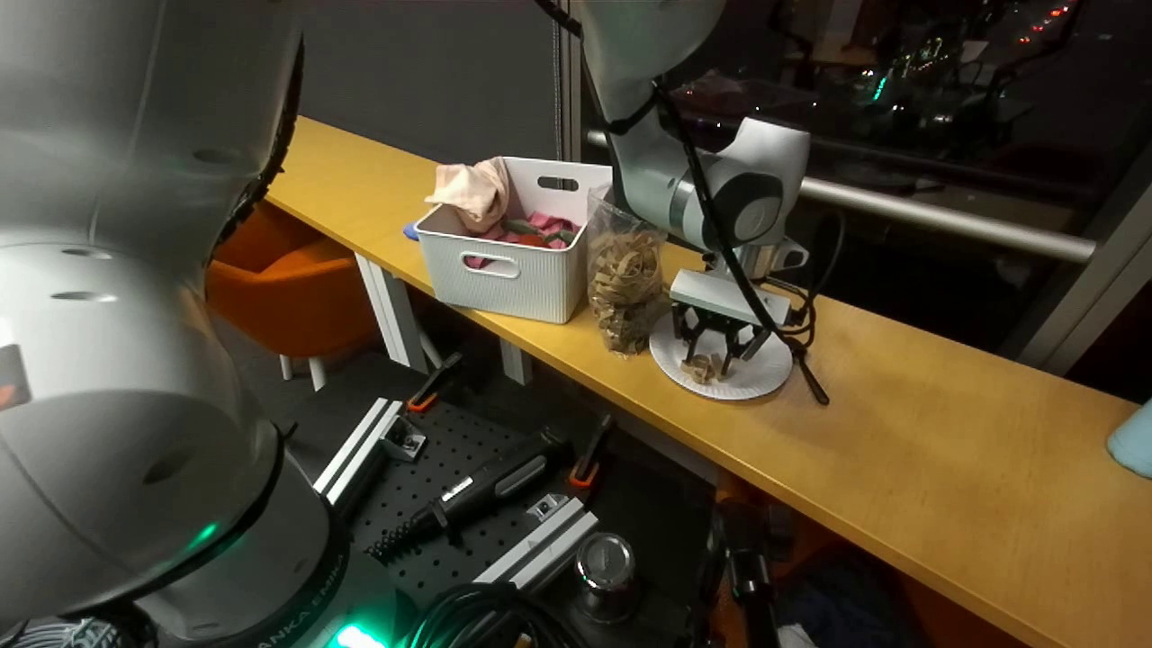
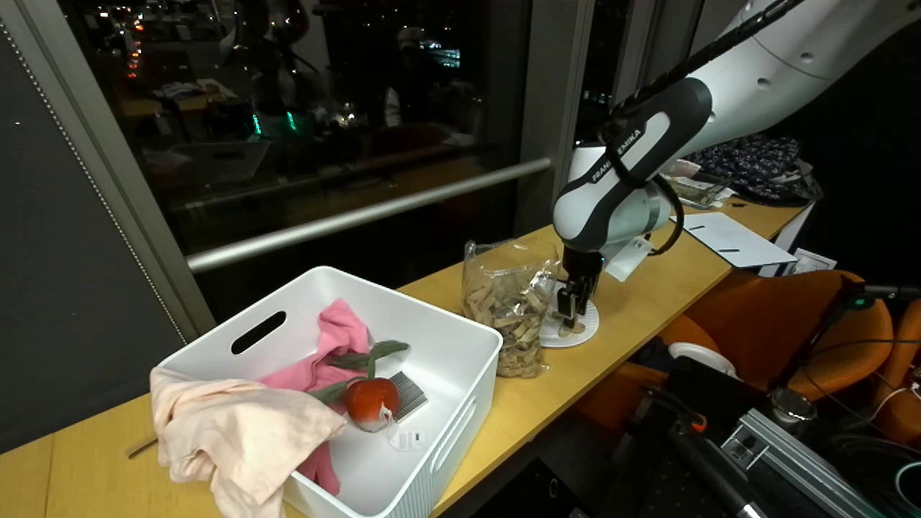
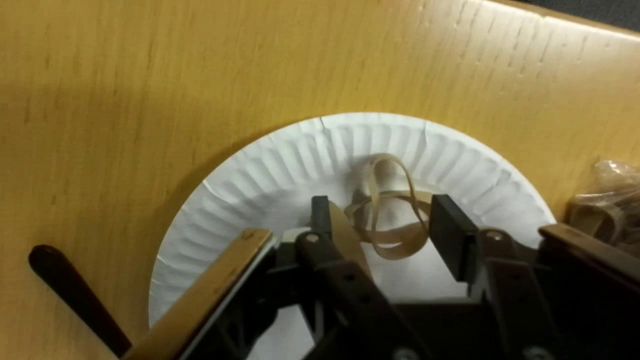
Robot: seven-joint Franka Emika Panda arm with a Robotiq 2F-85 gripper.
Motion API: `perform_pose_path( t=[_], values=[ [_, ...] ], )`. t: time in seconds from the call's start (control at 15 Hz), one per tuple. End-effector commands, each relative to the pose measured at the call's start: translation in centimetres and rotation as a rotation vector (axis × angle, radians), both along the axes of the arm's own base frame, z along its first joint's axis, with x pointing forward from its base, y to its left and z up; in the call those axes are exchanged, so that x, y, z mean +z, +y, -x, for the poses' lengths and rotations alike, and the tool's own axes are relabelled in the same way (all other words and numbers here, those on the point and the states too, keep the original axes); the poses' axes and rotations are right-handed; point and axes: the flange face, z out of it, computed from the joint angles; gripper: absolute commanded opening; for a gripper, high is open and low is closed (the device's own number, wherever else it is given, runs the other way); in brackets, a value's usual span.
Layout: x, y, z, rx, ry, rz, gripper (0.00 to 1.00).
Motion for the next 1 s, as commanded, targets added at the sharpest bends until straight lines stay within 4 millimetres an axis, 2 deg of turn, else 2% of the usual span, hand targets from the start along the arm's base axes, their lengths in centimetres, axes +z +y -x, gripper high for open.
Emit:
perform_pose_path(
  t=[0.0,0.93],
  values=[
    [0.0,-0.6,0.0,0.0,0.004,0.011,0.57],
    [-1.0,-0.9,-1.0,0.009,0.007,0.006,0.58]
  ],
)
